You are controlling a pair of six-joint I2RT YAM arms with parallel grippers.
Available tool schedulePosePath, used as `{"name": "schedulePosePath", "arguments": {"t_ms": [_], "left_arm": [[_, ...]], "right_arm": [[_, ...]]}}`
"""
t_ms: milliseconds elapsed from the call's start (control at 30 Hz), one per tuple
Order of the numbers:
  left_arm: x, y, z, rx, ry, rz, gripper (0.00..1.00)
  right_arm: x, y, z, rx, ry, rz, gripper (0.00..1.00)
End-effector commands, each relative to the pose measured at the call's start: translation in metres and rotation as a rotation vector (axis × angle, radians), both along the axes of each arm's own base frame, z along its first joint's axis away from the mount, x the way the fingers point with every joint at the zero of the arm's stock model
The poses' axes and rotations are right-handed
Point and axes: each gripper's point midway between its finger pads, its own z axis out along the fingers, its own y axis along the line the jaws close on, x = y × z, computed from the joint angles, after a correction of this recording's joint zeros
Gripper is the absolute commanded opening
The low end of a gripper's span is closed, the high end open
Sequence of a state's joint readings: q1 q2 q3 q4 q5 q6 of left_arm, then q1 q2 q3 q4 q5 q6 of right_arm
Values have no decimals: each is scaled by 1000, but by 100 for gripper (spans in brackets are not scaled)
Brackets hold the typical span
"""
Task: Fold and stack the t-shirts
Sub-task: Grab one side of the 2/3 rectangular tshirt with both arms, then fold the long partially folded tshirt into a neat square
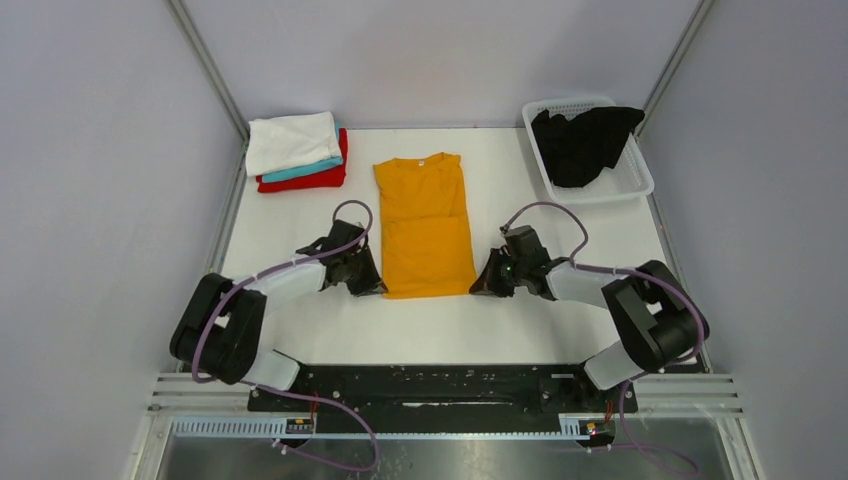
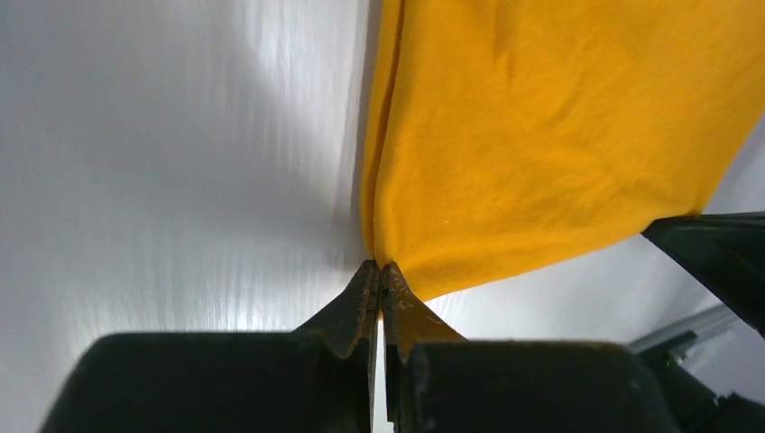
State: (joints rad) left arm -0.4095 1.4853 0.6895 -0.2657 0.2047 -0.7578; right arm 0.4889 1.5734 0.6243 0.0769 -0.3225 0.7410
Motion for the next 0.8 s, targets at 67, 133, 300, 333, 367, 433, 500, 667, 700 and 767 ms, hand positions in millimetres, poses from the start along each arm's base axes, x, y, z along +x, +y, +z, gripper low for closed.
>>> {"name": "schedulePosePath", "arguments": {"t_ms": [67,133,300,333,367,433,500,667,700,767], "left_arm": [[-47,-13,40,-149,3,-58,0],[-67,-10,49,-141,13,-68,0],[-105,-10,93,-241,-38,-101,0],[-109,-13,106,-280,-58,-115,0],[-113,-15,120,-316,-84,-130,0],[-114,-14,138,-335,-129,-128,0],[-108,-9,149,-312,-173,-110,0],[-75,-19,184,-312,-302,-117,0],[-66,-21,191,-304,-330,-112,0],[-44,-20,198,-261,-365,-80,0]], "right_arm": [[-71,14,37,134,-9,173,0],[-100,11,45,135,14,218,0],[-140,7,88,248,-8,295,0],[-144,6,99,271,-27,305,0],[-146,5,109,288,-48,313,0],[-149,3,129,312,-103,329,0],[-146,1,146,319,-165,326,0],[-117,-8,169,228,-307,243,0],[-109,-9,172,209,-329,222,0],[-91,-11,175,148,-365,199,0]]}}
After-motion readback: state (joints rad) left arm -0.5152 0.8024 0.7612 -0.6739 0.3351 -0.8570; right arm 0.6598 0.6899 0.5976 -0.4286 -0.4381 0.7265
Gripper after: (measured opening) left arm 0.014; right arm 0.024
